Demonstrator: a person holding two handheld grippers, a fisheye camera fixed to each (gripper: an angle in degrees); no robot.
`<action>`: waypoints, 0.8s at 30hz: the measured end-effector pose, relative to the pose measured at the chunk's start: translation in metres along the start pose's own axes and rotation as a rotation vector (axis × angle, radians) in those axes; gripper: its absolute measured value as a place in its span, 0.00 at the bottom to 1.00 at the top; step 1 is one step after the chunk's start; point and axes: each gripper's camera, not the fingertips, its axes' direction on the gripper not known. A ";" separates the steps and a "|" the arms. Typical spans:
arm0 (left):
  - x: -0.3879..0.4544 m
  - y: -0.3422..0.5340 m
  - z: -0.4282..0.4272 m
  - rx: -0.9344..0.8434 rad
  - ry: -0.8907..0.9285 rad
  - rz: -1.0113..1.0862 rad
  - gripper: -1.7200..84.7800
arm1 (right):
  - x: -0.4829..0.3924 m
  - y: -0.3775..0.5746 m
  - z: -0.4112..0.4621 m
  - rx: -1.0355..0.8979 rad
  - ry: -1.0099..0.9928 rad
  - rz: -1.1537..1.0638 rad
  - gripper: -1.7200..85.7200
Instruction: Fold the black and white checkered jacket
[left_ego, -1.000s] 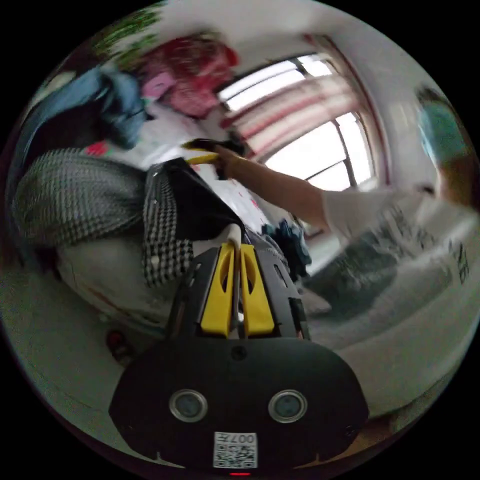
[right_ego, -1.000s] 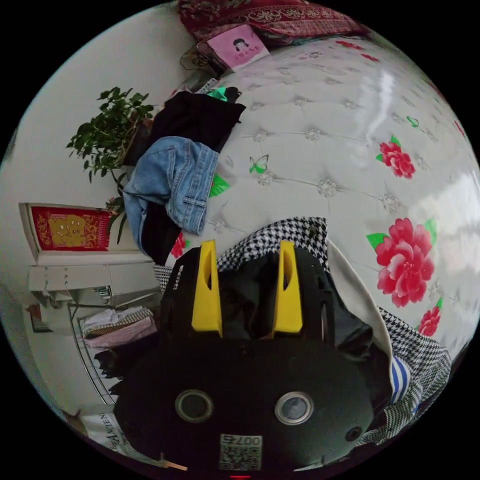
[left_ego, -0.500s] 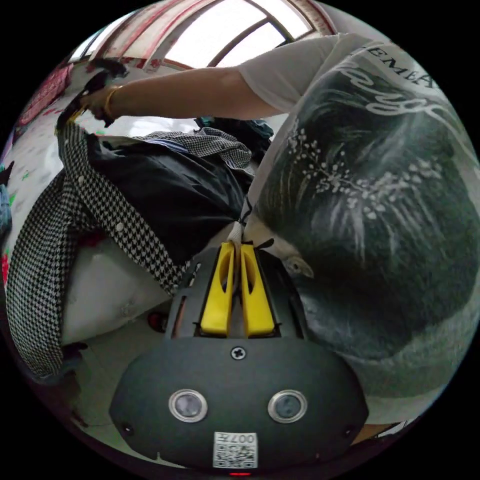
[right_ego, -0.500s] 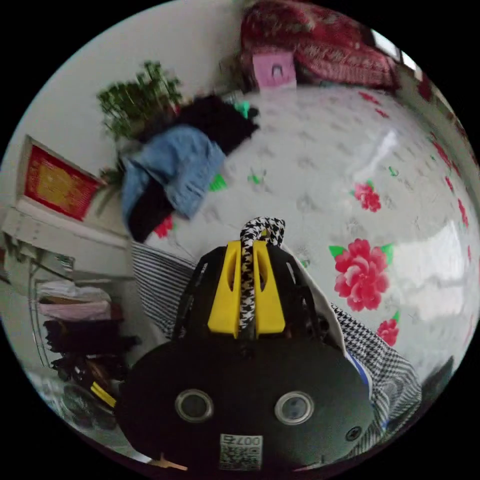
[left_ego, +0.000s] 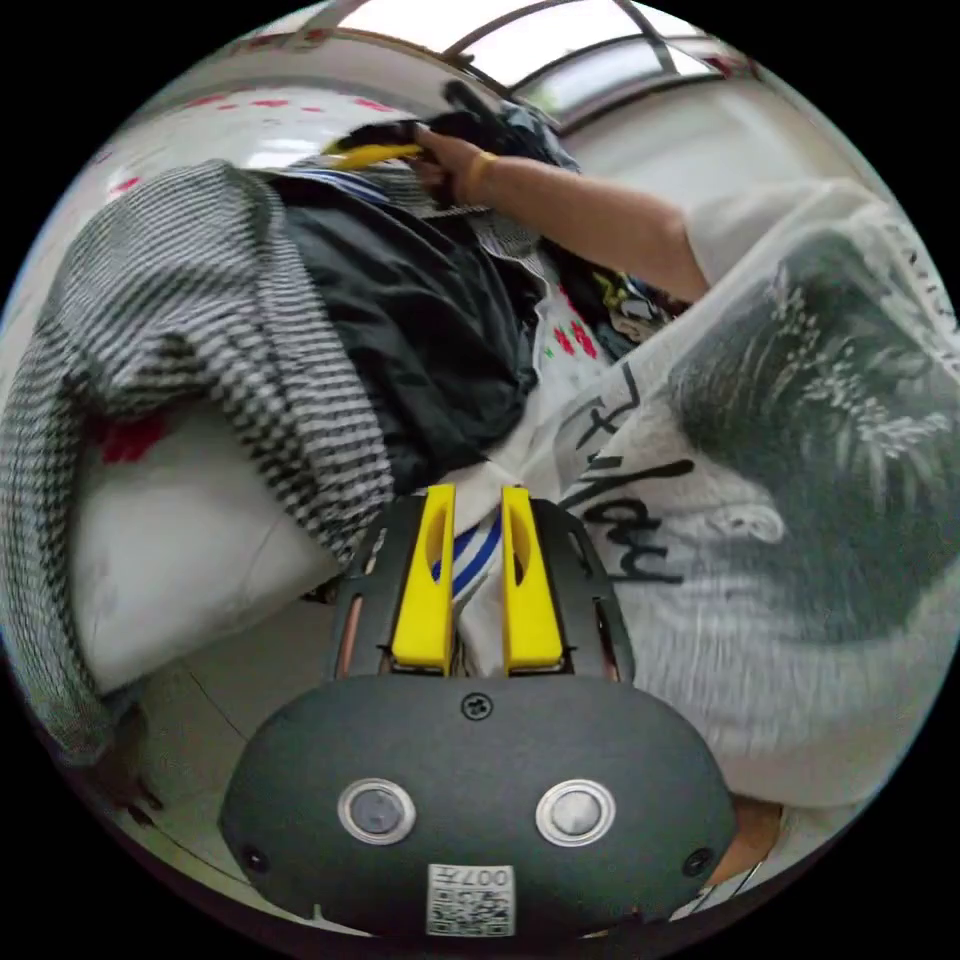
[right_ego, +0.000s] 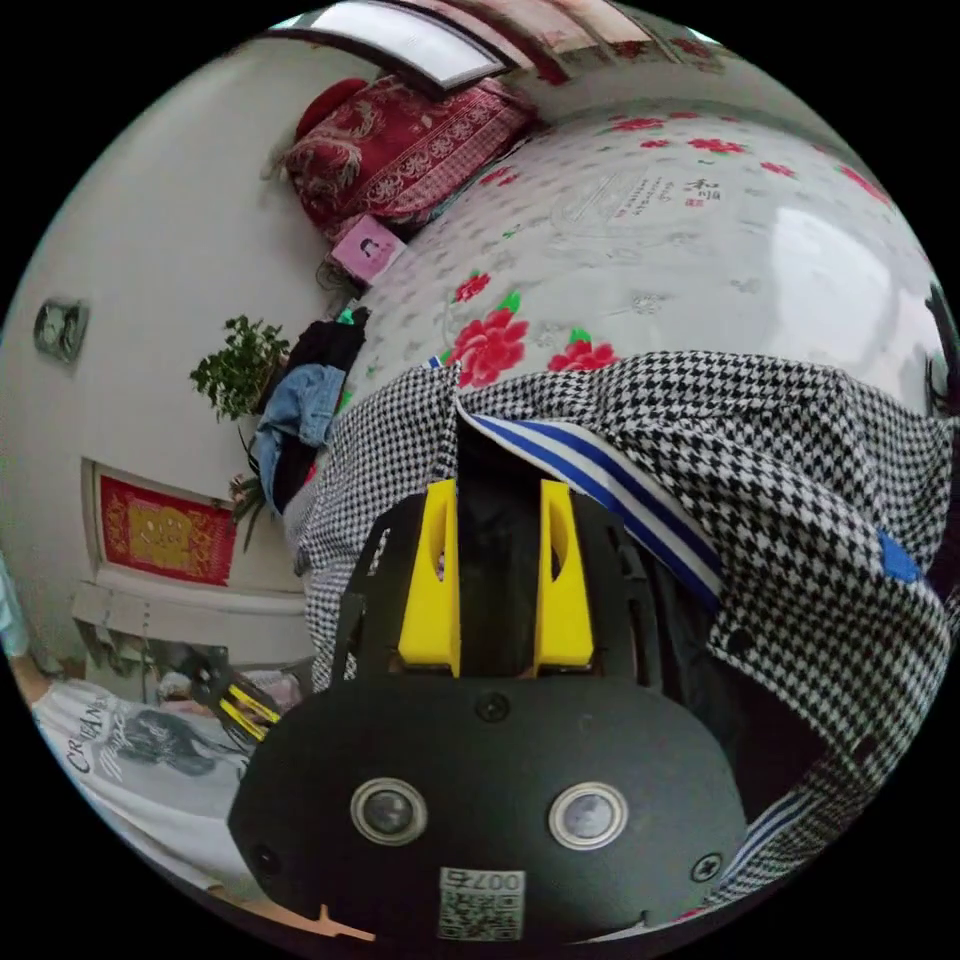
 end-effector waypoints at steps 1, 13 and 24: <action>-0.006 0.003 -0.008 0.022 -0.021 -0.036 0.11 | -0.008 0.000 0.005 -0.034 0.062 -0.056 0.12; -0.150 -0.032 -0.055 0.177 -0.556 -0.647 0.10 | -0.053 -0.056 0.094 -0.356 0.673 -0.441 0.02; -0.237 -0.178 -0.073 0.145 -0.892 -0.629 0.02 | -0.036 -0.182 0.036 0.009 0.844 -0.227 0.04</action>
